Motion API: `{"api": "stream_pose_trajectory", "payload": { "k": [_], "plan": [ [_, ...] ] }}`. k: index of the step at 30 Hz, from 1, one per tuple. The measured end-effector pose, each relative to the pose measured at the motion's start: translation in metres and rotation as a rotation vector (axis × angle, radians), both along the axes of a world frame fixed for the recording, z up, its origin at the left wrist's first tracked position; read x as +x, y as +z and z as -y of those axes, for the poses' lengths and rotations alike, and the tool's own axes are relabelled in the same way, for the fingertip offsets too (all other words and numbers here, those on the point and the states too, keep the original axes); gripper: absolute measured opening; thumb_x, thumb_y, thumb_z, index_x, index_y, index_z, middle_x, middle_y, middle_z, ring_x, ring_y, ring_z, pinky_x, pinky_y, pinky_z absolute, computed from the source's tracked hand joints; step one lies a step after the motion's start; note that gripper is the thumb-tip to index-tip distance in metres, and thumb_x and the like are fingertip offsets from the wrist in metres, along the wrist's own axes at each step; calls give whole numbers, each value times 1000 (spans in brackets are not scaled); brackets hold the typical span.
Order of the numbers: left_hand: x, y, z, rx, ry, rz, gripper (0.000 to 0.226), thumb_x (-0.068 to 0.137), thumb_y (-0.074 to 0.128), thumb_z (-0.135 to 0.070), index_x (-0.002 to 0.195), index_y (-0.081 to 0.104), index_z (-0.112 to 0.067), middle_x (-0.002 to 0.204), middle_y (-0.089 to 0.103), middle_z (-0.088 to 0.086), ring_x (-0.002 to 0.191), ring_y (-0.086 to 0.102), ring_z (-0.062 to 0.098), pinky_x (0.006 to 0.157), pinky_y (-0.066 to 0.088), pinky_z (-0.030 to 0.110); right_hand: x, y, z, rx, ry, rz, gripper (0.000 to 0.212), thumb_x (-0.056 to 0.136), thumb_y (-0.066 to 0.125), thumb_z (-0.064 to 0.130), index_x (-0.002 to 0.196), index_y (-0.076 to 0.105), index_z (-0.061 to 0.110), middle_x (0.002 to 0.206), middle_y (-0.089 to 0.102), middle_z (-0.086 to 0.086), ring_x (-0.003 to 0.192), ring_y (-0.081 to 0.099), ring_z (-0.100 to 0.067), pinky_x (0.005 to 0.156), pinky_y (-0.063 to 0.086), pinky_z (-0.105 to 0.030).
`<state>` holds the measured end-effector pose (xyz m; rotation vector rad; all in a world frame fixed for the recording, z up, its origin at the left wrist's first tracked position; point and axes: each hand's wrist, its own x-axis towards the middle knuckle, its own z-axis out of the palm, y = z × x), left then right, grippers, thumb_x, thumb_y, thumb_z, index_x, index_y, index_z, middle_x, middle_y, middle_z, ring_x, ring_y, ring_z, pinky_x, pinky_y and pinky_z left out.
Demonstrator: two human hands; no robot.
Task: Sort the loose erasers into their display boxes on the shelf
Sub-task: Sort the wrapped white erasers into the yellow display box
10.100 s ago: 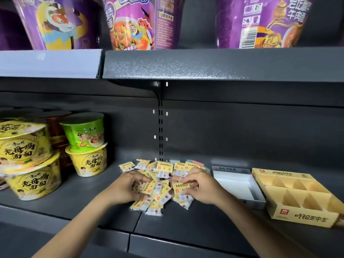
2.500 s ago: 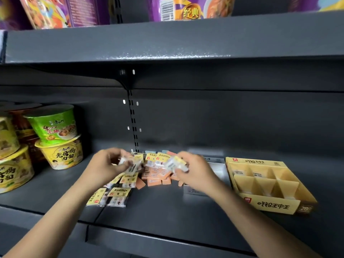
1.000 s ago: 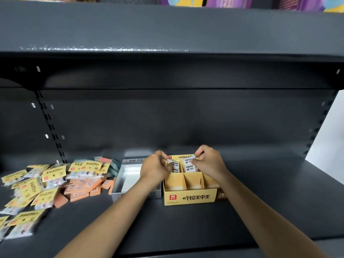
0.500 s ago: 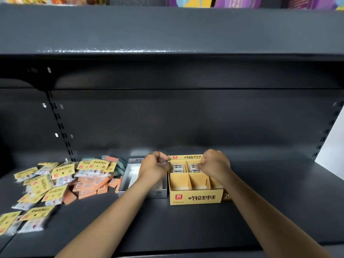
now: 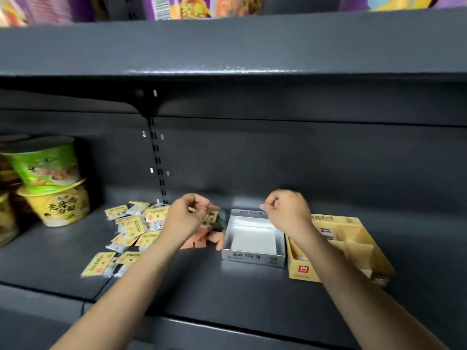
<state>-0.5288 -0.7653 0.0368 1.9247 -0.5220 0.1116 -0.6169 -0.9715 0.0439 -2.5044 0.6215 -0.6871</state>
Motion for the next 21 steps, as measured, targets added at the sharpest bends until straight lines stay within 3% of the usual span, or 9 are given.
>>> {"api": "stream_pose_trajectory", "payload": {
  "k": [4, 9, 11, 13, 16, 18, 19, 21],
  "plan": [
    [23, -1, -46, 20, 88, -4, 24, 83, 56, -4, 78, 62, -26, 73, 59, -9, 63, 53, 8, 61, 40, 21, 19, -1, -31, -10, 58, -11, 12, 80, 68, 31, 73, 64, 23, 79, 66, 3, 81, 61, -22, 64, 46, -25],
    [47, -4, -105, 29, 121, -32, 14, 85, 58, -3, 86, 62, -16, 65, 60, -6, 45, 53, -3, 45, 37, 5, 36, -4, -73, -56, 134, -44, 7, 82, 67, 28, 77, 68, 23, 91, 66, 2, 89, 61, -20, 68, 43, -25],
    [57, -9, -130, 59, 117, -84, 12, 87, 57, -5, 89, 63, -15, 66, 60, -3, 38, 48, -1, 40, 36, 9, 40, -6, -90, -62, 167, -60, 6, 83, 64, 26, 79, 69, 23, 96, 66, 3, 92, 61, -19, 68, 43, -25],
    [65, -14, -155, 85, 103, -168, 12, 89, 55, -5, 87, 62, -16, 73, 60, 6, 40, 50, 2, 40, 41, 15, 43, -10, -107, -38, 211, -89, 7, 83, 62, 25, 78, 67, 25, 100, 69, 5, 90, 66, -20, 57, 39, -23],
    [74, -22, -189, 165, 67, -166, 12, 87, 57, -1, 83, 65, -8, 83, 65, 14, 65, 59, 17, 57, 47, 10, 51, -16, -133, 6, 290, -113, 7, 83, 63, 23, 78, 69, 26, 88, 69, 8, 94, 65, -15, 60, 39, -22],
    [77, -27, -208, 227, 56, -164, 11, 84, 62, -3, 80, 68, -11, 85, 69, 12, 77, 61, 23, 72, 47, 19, 56, -19, -151, 23, 345, -126, 7, 83, 64, 24, 82, 71, 22, 73, 59, 13, 83, 58, -9, 71, 44, -23],
    [78, -30, -216, 255, 50, -173, 10, 83, 64, -4, 81, 68, -13, 84, 69, 10, 78, 62, 23, 74, 47, 21, 58, -20, -161, 42, 376, -133, 7, 84, 64, 24, 83, 70, 21, 70, 56, 15, 77, 56, -7, 71, 45, -24],
    [77, -34, -226, 314, 21, -184, 9, 83, 64, -5, 85, 68, -13, 81, 67, 6, 73, 60, 16, 68, 44, 10, 63, -23, -177, 71, 443, -147, 7, 84, 63, 22, 81, 70, 20, 67, 58, 15, 70, 56, -4, 68, 45, -24]
  ]
}}
